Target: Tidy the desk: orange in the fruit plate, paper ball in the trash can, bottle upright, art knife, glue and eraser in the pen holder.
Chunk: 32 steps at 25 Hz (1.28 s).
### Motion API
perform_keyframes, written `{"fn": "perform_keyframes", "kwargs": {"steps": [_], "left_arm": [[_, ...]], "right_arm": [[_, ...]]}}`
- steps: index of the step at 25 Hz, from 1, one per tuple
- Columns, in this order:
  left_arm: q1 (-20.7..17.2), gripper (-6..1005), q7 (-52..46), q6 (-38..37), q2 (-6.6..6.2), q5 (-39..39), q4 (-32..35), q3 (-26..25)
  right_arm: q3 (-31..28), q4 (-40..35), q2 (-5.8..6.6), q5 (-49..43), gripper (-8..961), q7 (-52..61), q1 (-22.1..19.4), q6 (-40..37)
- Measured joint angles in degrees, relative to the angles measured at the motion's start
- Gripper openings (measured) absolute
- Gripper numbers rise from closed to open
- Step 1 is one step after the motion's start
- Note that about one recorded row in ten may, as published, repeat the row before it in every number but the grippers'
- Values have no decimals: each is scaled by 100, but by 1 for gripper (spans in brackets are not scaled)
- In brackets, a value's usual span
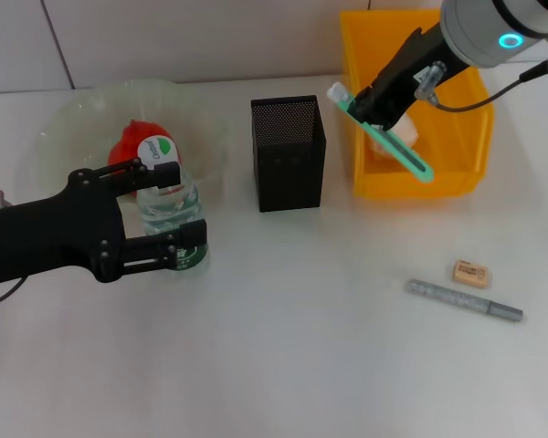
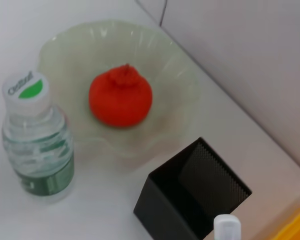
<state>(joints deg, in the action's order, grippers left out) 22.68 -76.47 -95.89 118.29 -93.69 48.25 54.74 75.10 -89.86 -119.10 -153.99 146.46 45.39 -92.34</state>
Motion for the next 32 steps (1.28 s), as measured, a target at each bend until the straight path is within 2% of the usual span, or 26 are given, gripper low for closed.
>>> {"fn": "perform_keyframes", "kwargs": {"steps": [16, 32], "left_arm": [[11, 806, 29, 0, 0, 0, -40, -25], [18, 806, 64, 57, 0, 1, -134, -22]], "right_arm": [[-98, -39, -10, 59, 89, -98, -93, 851], [59, 417, -17, 203, 89, -106, -92, 1731]]}}
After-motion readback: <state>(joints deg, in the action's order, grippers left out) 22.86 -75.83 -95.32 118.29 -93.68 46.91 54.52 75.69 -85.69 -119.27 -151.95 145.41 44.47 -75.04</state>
